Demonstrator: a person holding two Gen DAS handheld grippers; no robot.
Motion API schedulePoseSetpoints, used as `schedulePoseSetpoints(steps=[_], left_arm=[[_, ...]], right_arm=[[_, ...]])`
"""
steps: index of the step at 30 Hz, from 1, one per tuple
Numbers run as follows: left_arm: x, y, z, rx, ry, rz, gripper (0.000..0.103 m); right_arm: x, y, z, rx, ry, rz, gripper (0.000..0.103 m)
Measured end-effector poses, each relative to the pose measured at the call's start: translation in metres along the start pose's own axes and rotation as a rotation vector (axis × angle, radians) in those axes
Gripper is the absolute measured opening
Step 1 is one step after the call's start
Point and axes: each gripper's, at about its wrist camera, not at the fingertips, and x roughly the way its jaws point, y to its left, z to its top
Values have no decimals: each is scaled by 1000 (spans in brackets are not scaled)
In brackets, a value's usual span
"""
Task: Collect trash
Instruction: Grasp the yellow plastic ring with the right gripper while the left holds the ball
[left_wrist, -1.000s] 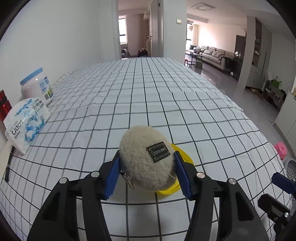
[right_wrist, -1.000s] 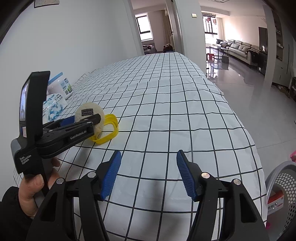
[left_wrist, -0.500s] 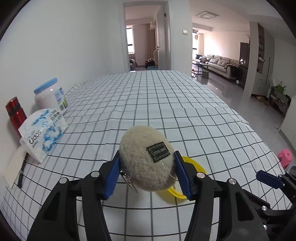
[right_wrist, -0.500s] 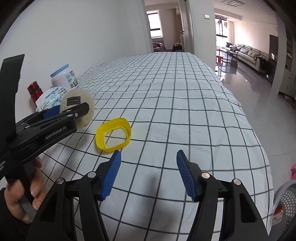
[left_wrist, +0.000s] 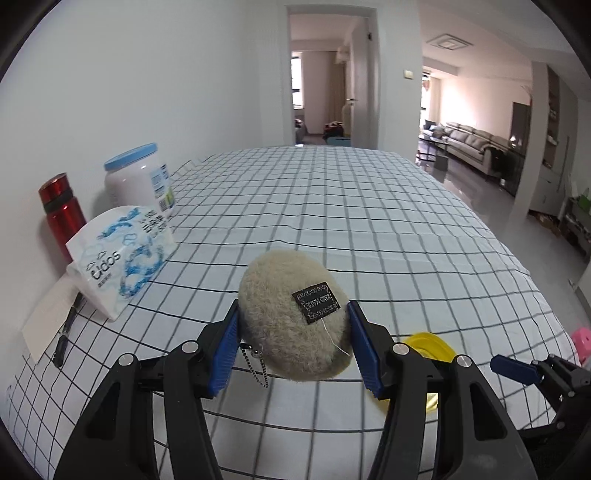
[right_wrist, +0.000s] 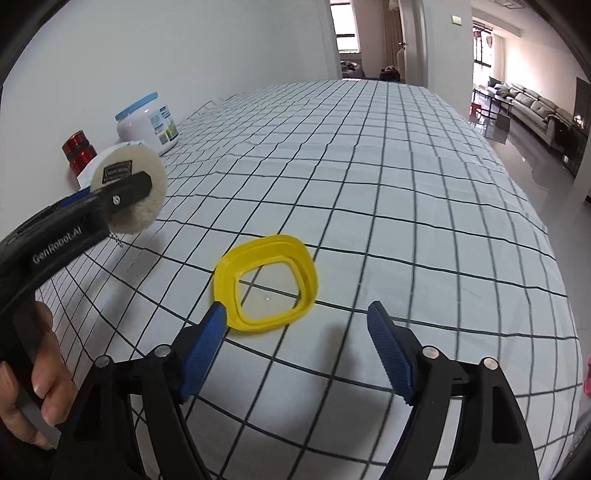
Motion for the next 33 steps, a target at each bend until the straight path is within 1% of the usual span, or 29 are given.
schedulePoseSetpoints(steps=[3,7,13,16,20,22,23,27,33], left_arm=[[3,10,2,-25,4,15,54],[6,19,4,-49,13,19,54],[6,20,3,-55,15,17,54],[7,21,4,-56,17,17,54],[7,21,4,-59,19,18,54],[8,21,4,-57,18,21,54],[8,21,4,-55,17,22,54],[8,19,3,-47,15,26,54],[5,14,2,-31,12,21,54]], right_arm=[[12,8,7,-24,16,-14,80],[23,13,15,-34,44,-5,82],[40,21,19,-58,77,-21,82],[46,23,20,-72,77,-55,82],[50,27,23,-80,74,-73,81],[49,27,22,-77,62,-88,72],[47,26,21,-74,56,-96,70],[35,14,14,-34,25,-104,69],[-2,-5,-3,42,-42,-110,69]])
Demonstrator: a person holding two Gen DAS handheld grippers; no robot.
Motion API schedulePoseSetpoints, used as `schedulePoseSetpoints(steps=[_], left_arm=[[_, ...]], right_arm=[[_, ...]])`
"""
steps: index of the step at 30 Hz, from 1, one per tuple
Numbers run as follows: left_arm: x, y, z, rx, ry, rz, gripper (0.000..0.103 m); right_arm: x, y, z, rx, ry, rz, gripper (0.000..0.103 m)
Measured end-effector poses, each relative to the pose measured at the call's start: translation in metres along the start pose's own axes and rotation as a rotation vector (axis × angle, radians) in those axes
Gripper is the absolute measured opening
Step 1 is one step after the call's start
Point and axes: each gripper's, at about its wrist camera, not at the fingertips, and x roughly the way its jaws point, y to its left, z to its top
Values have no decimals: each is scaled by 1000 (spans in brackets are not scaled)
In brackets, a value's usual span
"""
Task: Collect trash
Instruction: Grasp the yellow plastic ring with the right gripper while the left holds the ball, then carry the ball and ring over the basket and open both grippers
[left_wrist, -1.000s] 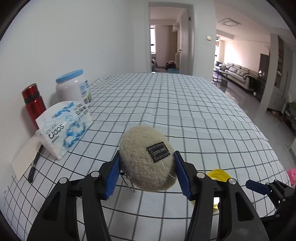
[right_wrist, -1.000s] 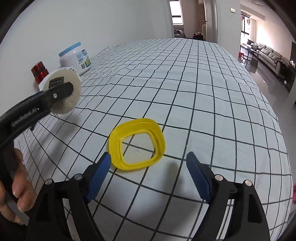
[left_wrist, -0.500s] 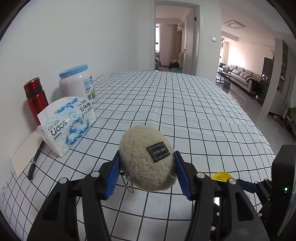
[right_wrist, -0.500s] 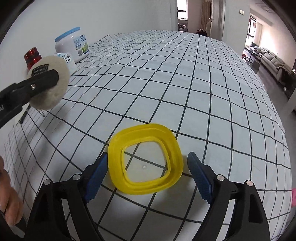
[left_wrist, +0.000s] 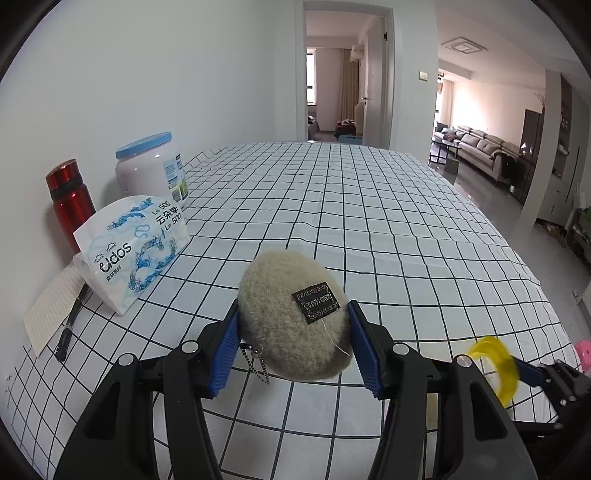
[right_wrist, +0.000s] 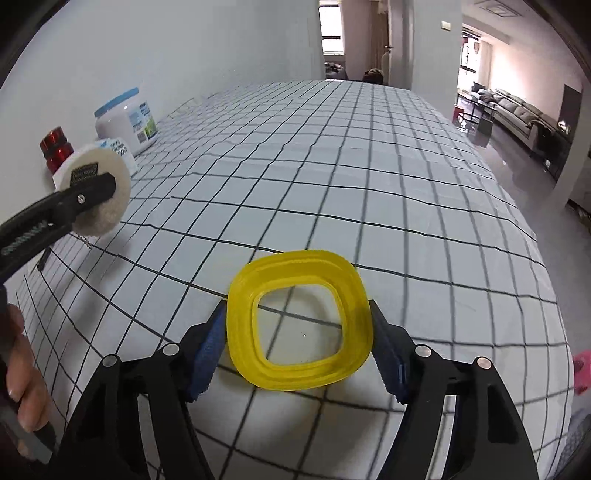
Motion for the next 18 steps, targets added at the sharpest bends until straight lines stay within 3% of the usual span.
schedulePoseSetpoints(steps=[18], left_arm=[[-36,-39,-17,135,6,-112,54]], right_arm=[[-132,-86,-67,165,-166,-154,69]])
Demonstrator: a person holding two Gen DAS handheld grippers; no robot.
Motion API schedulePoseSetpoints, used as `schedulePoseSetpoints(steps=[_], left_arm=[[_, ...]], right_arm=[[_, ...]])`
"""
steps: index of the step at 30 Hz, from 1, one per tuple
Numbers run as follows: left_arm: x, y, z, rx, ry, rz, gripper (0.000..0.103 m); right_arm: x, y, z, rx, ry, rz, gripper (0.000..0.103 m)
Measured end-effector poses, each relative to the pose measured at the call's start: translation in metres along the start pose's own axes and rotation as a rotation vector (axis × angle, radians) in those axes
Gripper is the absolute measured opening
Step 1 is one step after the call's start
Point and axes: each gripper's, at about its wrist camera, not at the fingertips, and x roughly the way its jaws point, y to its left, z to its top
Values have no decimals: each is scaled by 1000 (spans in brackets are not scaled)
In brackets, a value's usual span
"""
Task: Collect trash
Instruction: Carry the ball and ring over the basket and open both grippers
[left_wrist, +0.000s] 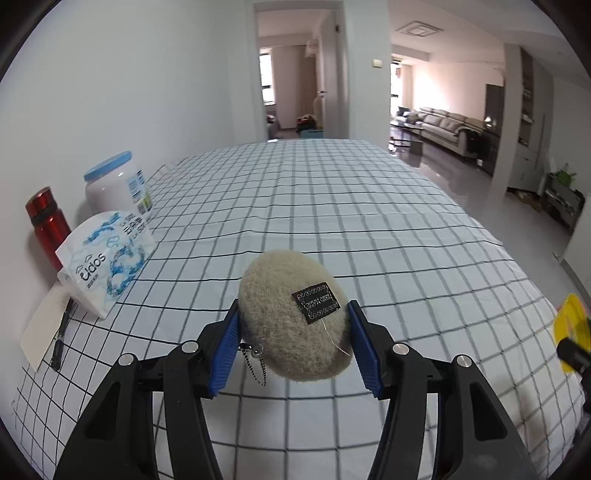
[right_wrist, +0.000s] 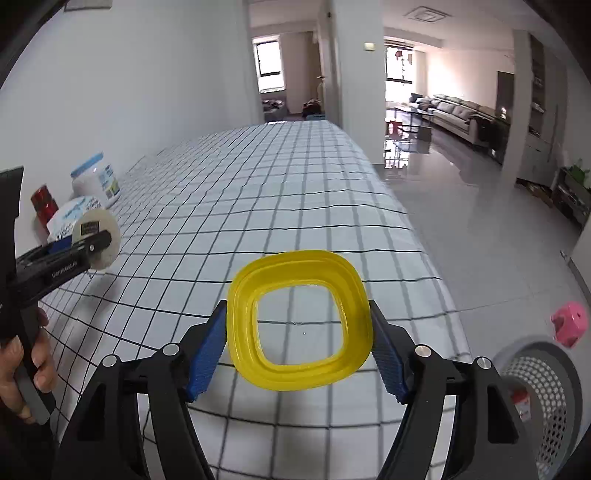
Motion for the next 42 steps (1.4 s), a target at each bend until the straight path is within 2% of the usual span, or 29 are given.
schedulePoseSetpoints(steps=[9,22,25,35,42], left_arm=[[-37,-61,-2,55,-19,-151,54],[-71,-186,-24,191,14,-373,54],[-77,-210,-28,218,16,-410,54],[-90,-280,-46,303,41,-504,54],[-94,-319,-58,352,56,-532,54]], right_arm=[[-42,-62,-36,96,-20,-90,69],[-98,-144,-85,228,-59,-224,69],[-108,-160,-96,244,-61,-264,69],[-127,-207,-122,317,-57,-317,69],[-126,-228,-131,353,-55,-321,69]])
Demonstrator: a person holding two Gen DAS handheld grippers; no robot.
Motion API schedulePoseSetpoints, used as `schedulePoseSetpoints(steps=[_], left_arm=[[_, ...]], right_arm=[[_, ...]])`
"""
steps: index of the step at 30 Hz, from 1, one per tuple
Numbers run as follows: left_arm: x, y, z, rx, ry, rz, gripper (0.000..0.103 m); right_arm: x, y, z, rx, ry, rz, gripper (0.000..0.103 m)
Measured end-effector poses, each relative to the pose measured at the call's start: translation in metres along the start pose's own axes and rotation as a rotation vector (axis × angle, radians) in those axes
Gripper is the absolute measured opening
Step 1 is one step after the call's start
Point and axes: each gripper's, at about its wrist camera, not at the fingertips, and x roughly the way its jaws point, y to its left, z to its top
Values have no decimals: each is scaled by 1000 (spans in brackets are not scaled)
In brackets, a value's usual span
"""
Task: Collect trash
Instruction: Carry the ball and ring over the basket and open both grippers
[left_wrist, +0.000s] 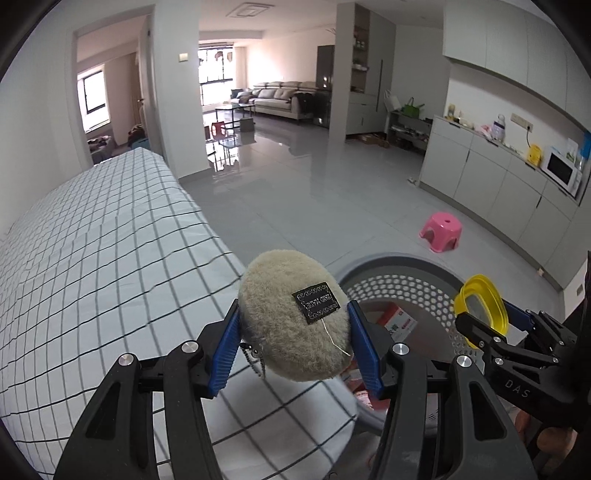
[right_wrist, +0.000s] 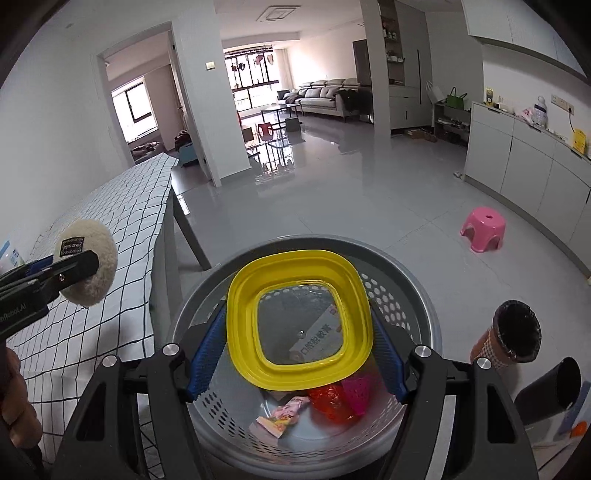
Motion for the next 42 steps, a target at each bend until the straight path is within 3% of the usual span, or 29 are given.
schedulePoseSetpoints(steps=[28,32,36,42], left_arm=[[53,-65,-13,59,121,-70,55],[56,-67,-15,58,128,-67,57],[54,-64,-15,52,112,-47,72],[51,-60,-14,42,105,-38,72]], right_arm=[[30,-39,-16,64,99,-3,70],[30,-40,-17,61,93,9,70],[25,-39,-16,57,70,5,72],[24,-39,-15,57,72,13,74]])
